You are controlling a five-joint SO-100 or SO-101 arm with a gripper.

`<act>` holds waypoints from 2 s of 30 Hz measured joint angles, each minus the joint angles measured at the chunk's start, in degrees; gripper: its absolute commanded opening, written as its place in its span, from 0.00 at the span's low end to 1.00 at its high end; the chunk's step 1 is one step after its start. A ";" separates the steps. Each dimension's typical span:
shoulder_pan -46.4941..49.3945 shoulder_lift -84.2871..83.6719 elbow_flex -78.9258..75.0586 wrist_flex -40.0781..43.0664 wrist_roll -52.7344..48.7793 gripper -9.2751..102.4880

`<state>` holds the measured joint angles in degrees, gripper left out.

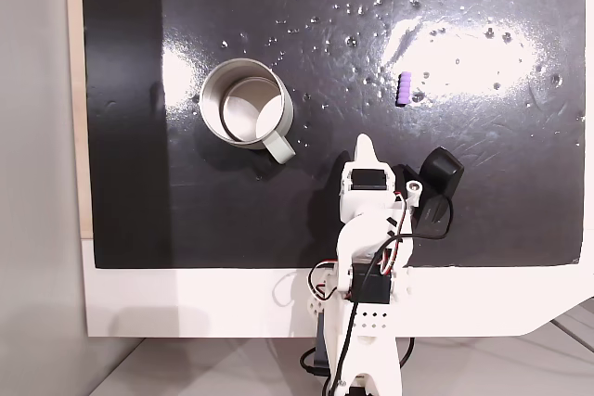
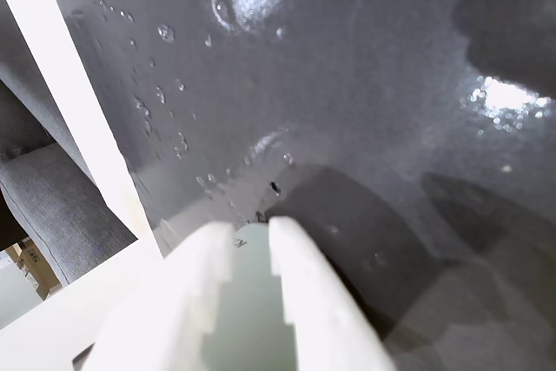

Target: Grasp a pengrip and put it in the cup.

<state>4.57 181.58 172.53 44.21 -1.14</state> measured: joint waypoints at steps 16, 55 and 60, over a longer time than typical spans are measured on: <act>0.44 0.00 -0.35 2.11 -3.78 0.08; 23.03 -74.44 -56.51 0.00 -65.21 0.08; 23.03 -87.10 -66.53 0.00 -64.42 0.08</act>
<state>27.60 94.48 106.00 44.21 -65.57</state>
